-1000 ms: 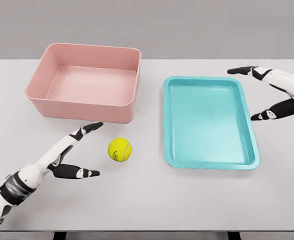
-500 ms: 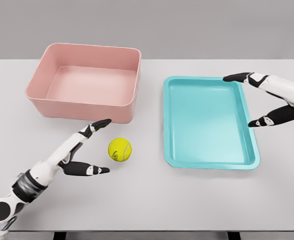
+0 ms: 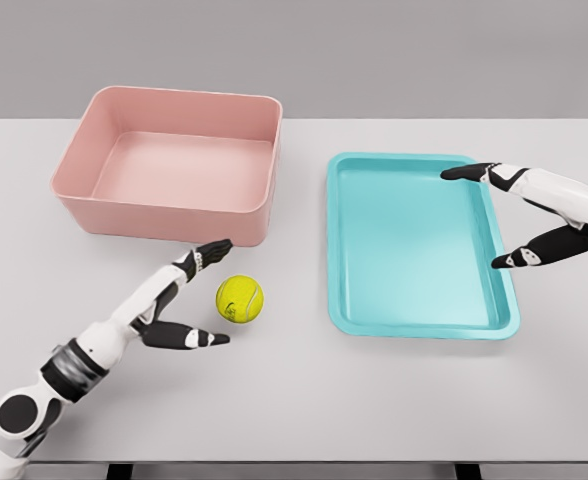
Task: Put the tennis from the blue tray into the pink basket with both arms
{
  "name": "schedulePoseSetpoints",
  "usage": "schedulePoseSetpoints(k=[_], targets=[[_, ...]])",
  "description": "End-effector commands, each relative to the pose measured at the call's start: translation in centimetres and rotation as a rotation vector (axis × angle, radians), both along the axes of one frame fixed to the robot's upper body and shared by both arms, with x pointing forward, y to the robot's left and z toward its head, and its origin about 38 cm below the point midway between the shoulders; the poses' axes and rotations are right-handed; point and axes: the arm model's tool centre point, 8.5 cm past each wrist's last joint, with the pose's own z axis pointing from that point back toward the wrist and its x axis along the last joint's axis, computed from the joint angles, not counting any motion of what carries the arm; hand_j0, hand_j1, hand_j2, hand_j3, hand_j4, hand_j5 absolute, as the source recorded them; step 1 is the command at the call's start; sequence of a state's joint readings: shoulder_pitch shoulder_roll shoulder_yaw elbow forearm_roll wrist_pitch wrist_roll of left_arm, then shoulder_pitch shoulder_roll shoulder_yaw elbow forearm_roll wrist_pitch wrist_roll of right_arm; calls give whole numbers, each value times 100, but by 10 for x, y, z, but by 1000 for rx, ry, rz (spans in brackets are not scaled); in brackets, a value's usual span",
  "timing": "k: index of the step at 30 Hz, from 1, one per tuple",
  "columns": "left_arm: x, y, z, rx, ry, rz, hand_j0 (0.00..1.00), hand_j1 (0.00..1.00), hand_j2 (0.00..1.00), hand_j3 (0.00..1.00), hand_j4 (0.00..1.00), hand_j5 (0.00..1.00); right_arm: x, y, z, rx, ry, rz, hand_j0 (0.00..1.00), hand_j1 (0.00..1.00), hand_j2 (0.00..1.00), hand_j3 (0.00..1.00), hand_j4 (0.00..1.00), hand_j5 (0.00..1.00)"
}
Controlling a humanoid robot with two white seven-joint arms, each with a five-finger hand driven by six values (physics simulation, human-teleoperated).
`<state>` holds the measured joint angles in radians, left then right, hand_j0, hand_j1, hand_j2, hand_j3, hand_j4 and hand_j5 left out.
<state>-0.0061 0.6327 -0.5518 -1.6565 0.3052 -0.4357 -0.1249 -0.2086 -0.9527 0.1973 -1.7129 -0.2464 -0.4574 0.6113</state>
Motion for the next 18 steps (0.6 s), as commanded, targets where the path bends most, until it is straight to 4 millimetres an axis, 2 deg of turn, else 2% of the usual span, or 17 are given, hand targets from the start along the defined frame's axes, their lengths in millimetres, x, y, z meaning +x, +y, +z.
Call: schedulePoseSetpoints(k=[1, 5, 14, 18], targets=[[-2, -3, -4, 9, 16, -4, 100, 100, 100, 100, 100, 100, 0, 1, 0, 7, 0, 4, 100, 100, 100, 100, 100, 100], [2, -12, -10, 25, 10, 1, 100, 100, 100, 100, 100, 100, -1, 2, 2, 6, -5, 6, 100, 100, 100, 100, 100, 100], [8, -16, -16, 45, 11, 10, 99, 99, 99, 99, 99, 99, -2, 1, 3, -6, -8, 10, 100, 100, 100, 100, 100, 100], [11, -20, -21, 57, 16, 18, 97, 97, 97, 97, 97, 97, -5, 6, 6, -6, -18, 29, 100, 100, 100, 100, 100, 100]])
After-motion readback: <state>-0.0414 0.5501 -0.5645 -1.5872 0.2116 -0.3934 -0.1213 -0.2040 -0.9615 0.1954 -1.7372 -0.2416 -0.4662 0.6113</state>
